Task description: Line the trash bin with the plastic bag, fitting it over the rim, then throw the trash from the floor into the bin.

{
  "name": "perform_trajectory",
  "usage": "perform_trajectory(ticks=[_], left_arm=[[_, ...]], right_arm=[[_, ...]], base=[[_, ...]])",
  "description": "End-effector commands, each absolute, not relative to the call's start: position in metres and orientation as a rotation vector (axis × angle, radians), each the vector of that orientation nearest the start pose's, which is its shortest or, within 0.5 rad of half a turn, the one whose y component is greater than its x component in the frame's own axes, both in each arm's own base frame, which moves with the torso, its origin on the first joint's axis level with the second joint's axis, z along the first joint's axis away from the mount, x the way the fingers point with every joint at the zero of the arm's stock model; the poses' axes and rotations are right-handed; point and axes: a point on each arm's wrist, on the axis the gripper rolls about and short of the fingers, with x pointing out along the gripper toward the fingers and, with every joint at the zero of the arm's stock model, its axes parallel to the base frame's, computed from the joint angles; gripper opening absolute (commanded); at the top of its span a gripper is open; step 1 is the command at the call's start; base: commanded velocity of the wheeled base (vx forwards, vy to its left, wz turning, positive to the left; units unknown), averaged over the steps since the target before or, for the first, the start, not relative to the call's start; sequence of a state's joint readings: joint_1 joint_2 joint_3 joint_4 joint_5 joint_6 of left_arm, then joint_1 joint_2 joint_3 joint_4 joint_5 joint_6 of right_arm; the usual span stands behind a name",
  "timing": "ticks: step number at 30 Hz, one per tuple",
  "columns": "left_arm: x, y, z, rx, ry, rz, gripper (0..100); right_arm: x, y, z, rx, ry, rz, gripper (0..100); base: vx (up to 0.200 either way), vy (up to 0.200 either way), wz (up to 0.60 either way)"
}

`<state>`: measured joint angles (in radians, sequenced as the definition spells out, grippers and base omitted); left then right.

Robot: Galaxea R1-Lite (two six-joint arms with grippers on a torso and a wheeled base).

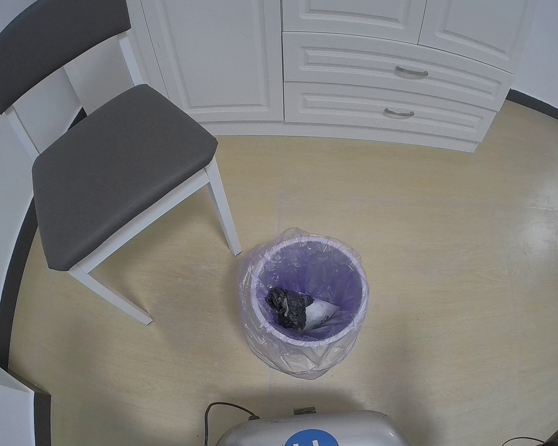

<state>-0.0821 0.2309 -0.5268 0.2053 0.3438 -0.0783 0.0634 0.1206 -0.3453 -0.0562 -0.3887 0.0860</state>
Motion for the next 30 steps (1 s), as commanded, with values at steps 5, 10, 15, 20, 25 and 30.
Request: perform_trajectory(ticks=[5, 10, 15, 20, 25, 30], left_arm=[[-0.069, 0.009, 0.171, -0.104, -0.174, 0.317, 100], [-0.065, 0.008, 0.15, -0.098, -0.157, 0.328, 100], [-0.053, 0.007, 0.132, -0.084, -0.096, 0.319, 100], [-0.039, 0.006, 0.112, -0.08, -0.081, 0.258, 100], [-0.024, 0.005, 0.082, -0.071, -0.042, 0.237, 100], [-0.023, 0.004, 0.08, -0.073, -0.041, 0.155, 100]], right_arm=[[-0.056, -0.008, 0.15, 0.126, -0.309, -0.351, 100], [-0.048, -0.007, 0.138, 0.123, -0.269, -0.305, 100], [-0.044, -0.006, 0.134, 0.112, -0.31, -0.257, 100], [-0.038, -0.005, 0.125, 0.106, -0.288, -0.227, 100], [-0.033, -0.005, 0.114, 0.103, -0.263, -0.191, 100], [-0.026, -0.004, 0.101, 0.092, -0.249, -0.148, 100]], base=[[0.0, 0.0, 0.0], [0.0, 0.0, 0.0], [0.0, 0.0, 0.0], [0.0, 0.0, 0.0], [0.0, 0.0, 0.0], [0.0, 0.0, 0.0]])
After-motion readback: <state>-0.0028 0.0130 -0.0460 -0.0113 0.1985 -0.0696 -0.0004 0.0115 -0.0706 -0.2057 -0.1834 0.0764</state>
